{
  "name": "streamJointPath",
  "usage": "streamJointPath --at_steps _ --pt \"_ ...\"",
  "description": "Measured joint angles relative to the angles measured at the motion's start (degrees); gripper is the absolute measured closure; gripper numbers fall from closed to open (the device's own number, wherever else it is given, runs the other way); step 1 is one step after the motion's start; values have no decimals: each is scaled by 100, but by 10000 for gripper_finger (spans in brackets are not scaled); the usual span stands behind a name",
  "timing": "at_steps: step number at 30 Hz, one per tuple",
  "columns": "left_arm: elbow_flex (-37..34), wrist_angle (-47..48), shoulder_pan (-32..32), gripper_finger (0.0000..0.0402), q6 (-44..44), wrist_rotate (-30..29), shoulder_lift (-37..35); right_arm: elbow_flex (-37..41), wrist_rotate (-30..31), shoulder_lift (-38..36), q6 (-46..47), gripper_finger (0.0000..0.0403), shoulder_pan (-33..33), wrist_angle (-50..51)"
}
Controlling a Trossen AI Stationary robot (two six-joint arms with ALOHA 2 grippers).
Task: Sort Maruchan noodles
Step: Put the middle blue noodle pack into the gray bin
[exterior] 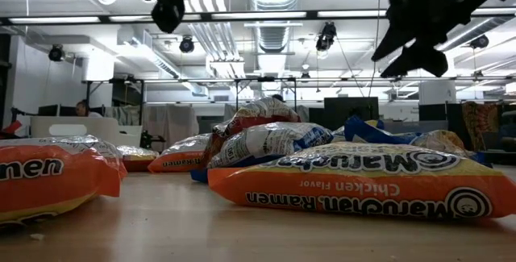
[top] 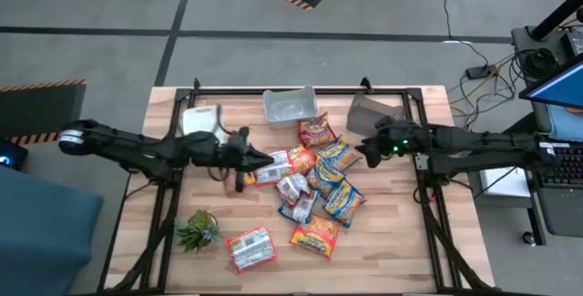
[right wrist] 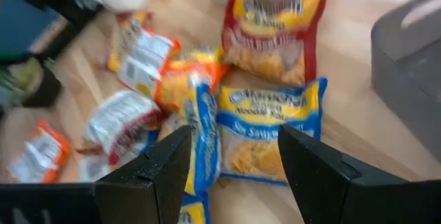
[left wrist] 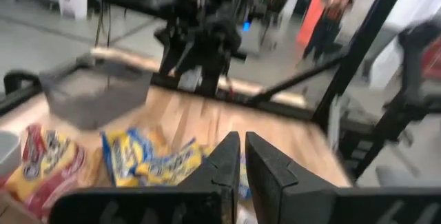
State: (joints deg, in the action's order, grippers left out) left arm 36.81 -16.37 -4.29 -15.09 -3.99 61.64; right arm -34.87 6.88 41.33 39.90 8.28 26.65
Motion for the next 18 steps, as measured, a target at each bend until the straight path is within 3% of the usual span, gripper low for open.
streamJointPath --at_steps 9,18 --pt "857 962 0 394 549 0 964 -29 2 775 -2 197 2 -199" --pt "1520 1889 0 394 997 -138 1565 -228 -842 1362 -87 197 113 -203"
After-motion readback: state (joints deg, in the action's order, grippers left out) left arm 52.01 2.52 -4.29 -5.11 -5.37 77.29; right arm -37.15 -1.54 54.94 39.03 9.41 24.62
